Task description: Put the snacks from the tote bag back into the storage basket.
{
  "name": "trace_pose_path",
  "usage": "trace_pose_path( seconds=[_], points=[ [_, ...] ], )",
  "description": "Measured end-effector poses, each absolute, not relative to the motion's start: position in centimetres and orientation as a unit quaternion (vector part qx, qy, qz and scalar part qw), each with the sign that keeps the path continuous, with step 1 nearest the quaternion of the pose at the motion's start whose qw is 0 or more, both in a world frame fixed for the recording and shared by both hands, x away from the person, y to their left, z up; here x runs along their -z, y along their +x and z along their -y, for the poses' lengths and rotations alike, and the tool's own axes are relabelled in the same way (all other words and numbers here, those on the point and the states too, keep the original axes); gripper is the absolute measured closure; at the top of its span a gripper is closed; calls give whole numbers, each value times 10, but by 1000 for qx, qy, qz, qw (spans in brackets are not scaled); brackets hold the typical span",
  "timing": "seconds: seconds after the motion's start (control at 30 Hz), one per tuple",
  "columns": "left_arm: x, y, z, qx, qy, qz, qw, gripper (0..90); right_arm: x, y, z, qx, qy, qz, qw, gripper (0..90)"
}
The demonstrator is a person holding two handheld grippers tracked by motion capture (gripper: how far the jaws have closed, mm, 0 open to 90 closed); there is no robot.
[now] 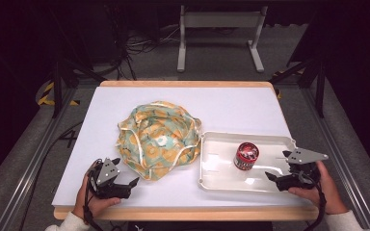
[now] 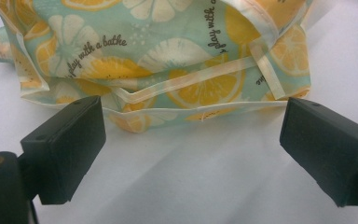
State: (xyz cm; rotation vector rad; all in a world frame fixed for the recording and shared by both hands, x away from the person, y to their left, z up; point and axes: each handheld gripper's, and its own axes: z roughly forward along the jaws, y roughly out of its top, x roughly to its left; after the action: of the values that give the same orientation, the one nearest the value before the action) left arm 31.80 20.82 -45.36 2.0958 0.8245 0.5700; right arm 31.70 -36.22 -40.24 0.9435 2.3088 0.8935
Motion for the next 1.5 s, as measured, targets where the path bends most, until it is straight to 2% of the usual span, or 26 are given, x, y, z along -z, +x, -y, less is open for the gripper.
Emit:
trace_pose_path(
  seconds=[0.23,0.4,0.77,0.97,1.5],
  points=[
    [453,319,-207,-225,826,-325,401,73,408,309,375,-330,367,-830,259,41],
    [452,319,-207,-227,825,-326,402,73,411,302,383,-340,385,-820,253,37],
    [451,323,-204,-225,826,-319,406,72,417,284,397,-371,405,-785,285,44],
    [451,323,-203,-227,826,-318,406,72,417,282,394,-364,398,-788,298,45],
    [451,323,-205,-226,823,-323,409,73,414,283,390,-367,390,-792,295,50]
  ],
)
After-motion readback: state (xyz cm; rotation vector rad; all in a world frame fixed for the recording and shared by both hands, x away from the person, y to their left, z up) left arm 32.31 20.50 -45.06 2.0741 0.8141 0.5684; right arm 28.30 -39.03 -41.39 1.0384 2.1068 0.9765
